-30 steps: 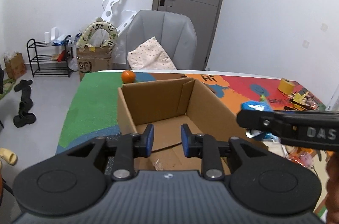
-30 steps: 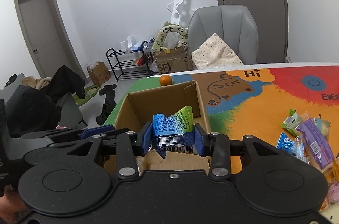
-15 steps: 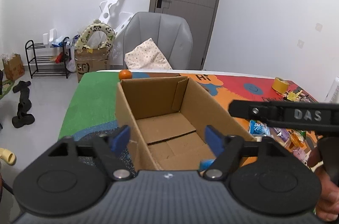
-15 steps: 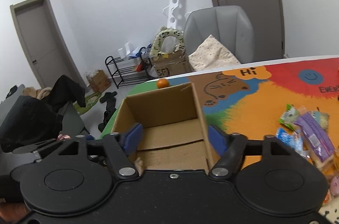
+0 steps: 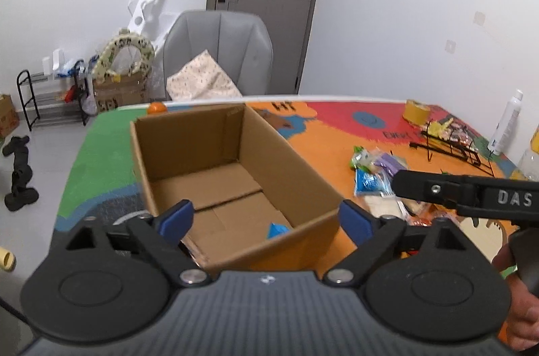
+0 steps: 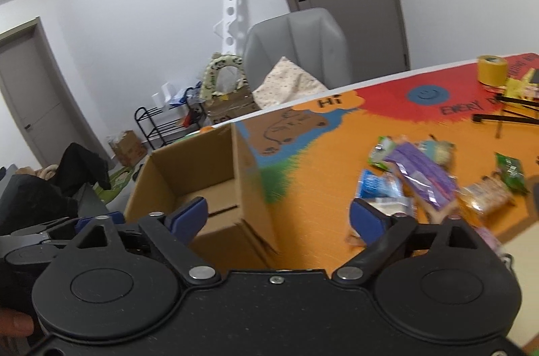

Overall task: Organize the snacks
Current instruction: 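Move both grippers back to the snack pile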

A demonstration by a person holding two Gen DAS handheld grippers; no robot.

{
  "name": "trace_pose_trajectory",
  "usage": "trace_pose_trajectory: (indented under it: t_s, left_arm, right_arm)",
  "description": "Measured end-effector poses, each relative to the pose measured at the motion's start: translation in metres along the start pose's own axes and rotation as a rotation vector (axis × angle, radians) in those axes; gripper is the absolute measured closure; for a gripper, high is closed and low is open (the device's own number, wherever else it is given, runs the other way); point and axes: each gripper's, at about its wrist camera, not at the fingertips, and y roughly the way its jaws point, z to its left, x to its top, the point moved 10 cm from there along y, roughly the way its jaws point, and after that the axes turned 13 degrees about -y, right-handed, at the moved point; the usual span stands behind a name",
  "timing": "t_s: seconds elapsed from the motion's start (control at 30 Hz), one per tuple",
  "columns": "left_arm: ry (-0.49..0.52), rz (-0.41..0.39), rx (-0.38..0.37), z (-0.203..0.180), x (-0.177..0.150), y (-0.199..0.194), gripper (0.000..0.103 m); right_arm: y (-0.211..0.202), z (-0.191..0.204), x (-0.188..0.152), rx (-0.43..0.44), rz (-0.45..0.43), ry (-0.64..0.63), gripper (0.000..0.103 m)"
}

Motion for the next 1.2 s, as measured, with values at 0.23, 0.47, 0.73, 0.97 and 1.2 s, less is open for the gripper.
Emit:
trace_pose_trajectory:
  t_s: [0.23, 0.47, 0.73, 0.97, 1.2]
  left_arm:
    - [0.019, 0.036, -0.035, -0.026, -0.012, 0.004, 0.006]
    - [0.012, 0.043, -0.086, -0.049, -0.022, 0.006, 0.0]
    - [0.017, 0.076, -0.136, -0.074, -0.032, 0.011, 0.0]
    - [0.038, 0.099, -0.15, -0.095, -0.045, 0.02, 0.0]
    - [0.031, 0.119, -0.134, -0.107, -0.056, 0.033, 0.0]
  right_arm:
    - [-0.019, -0.03, -0.017, -0.04, 0.007, 0.044, 0.0]
    - [-0.039, -0.053, -0.026, -0.086, -0.006, 0.063, 0.0]
    - [-0.053, -0.078, -0.037, -0.125, -0.018, 0.078, 0.0]
    - [-0.065, -0.1, -0.046, -0.165, -0.035, 0.092, 0.0]
    - [-0.066, -0.119, -0.058, -0.178, -0.03, 0.117, 0.004]
